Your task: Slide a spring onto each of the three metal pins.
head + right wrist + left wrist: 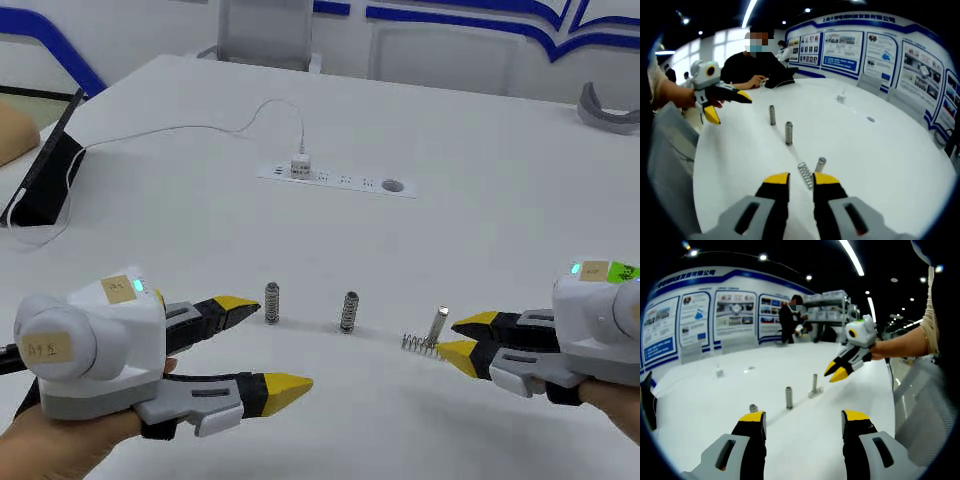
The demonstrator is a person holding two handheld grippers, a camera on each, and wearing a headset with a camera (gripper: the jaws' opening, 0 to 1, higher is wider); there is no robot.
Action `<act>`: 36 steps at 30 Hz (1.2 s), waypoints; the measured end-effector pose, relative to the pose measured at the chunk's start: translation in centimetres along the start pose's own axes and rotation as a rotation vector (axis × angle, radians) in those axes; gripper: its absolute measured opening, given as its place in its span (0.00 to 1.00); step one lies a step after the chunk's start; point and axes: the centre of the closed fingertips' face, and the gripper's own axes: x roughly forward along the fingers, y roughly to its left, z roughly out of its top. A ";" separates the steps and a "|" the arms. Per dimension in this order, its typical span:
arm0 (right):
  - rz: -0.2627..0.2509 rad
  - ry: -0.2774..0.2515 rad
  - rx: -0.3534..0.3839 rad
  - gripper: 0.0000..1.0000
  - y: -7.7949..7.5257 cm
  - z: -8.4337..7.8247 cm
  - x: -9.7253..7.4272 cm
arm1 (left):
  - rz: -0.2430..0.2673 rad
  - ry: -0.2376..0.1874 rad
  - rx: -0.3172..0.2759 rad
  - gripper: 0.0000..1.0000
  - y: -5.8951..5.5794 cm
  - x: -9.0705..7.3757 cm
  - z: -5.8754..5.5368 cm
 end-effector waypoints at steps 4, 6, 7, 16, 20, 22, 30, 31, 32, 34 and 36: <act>0.004 0.030 0.006 0.19 -1.0 -1.2 0.9 | 0.007 -0.004 -0.002 0.62 0.1 -0.1 0.1; 0.022 0.046 0.009 0.19 -1.0 -1.7 1.4 | 0.009 -0.004 -0.002 0.61 0.1 -0.1 0.1; 0.027 0.052 0.000 0.19 -1.0 -1.9 1.5 | 0.010 -0.002 -0.002 0.61 0.1 -0.1 0.0; 0.059 0.088 -0.019 0.18 -1.1 -2.9 2.6 | 0.014 0.012 -0.013 0.61 -0.3 -0.2 -0.5; 0.065 0.099 -0.020 0.18 -1.2 -3.2 2.9 | 0.015 0.013 -0.013 0.61 -0.4 -0.2 -0.5; 0.069 0.103 -0.021 0.17 -1.2 -3.4 3.1 | 0.016 0.012 -0.012 0.60 -0.4 -0.2 -0.4; 0.087 0.110 -0.027 0.14 -0.9 -3.4 3.4 | 0.015 0.022 -0.014 0.60 -0.5 -0.5 -0.8; 0.089 0.115 -0.027 0.14 -0.8 -3.5 3.4 | 0.014 0.023 -0.015 0.60 -0.5 -0.5 -0.9; 0.091 0.120 -0.028 0.14 -0.7 -3.6 3.4 | 0.014 0.023 -0.015 0.60 -0.5 -0.5 -0.9; 0.095 0.123 -0.026 0.14 -0.6 -3.7 3.3 | 0.014 0.023 -0.016 0.60 -0.5 -0.5 -0.9; 0.092 0.125 -0.034 0.13 -0.7 -3.7 3.3 | 0.014 0.023 -0.015 0.60 -0.4 -0.5 -0.8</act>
